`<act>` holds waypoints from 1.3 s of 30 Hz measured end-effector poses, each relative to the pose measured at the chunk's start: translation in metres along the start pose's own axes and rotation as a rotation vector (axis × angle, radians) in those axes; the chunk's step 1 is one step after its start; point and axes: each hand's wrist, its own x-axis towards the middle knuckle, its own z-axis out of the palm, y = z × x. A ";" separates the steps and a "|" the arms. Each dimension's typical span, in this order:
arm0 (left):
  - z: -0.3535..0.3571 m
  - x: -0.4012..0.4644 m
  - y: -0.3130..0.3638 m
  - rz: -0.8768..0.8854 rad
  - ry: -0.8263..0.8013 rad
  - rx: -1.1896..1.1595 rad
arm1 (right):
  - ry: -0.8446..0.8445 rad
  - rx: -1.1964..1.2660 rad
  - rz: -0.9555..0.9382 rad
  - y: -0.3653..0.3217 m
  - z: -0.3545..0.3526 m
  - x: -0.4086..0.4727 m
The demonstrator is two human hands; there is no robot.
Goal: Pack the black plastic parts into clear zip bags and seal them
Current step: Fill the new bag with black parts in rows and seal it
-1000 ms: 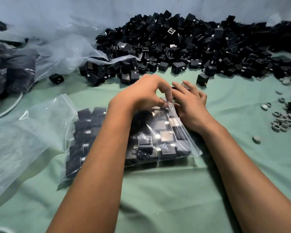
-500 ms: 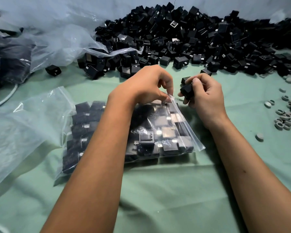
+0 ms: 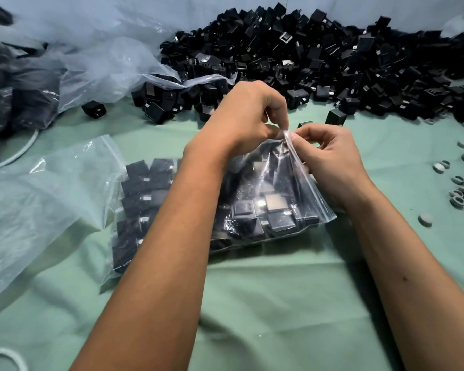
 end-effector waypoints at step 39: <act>-0.005 -0.007 0.001 -0.048 -0.031 -0.104 | 0.430 -0.178 -0.067 0.019 -0.015 0.012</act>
